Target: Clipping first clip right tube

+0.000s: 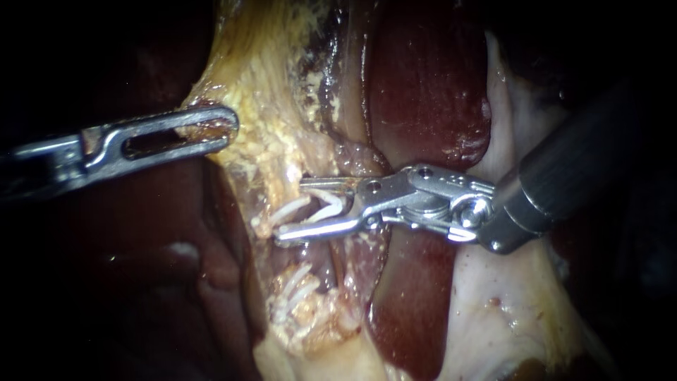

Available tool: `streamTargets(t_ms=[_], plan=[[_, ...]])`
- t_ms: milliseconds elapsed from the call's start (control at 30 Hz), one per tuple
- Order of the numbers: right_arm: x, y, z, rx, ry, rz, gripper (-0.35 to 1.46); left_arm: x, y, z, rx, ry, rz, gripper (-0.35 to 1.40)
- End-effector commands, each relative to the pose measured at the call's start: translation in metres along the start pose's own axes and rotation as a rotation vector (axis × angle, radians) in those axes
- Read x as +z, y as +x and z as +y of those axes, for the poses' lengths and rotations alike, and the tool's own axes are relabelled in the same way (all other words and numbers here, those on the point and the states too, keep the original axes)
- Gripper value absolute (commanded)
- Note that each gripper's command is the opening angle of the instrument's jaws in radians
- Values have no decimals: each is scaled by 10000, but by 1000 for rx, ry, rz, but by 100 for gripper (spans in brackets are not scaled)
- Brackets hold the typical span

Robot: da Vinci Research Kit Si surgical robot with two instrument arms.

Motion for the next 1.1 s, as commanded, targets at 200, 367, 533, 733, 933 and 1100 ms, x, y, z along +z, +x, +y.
streamTargets(t_ms=[200,367,533,733,933,1100], plan=[[-1,0,-1,0,2,-1,57,-1,0,0,0,1,0,-35],[-6,0,-9,-1,9,-3,59,-8,-2,4,0,5,3,-35],[-19,-2,-22,-4,39,-10,59,-16,-9,8,-2,8,7,-35],[-44,-4,-44,-10,76,-42,59,-28,-19,15,-6,-7,3,-35],[-57,-3,-49,-9,80,-73,60,-34,-23,18,-7,-13,5,-35],[-65,-8,-42,-10,67,-98,60,-41,-24,21,-7,-18,3,-35]])
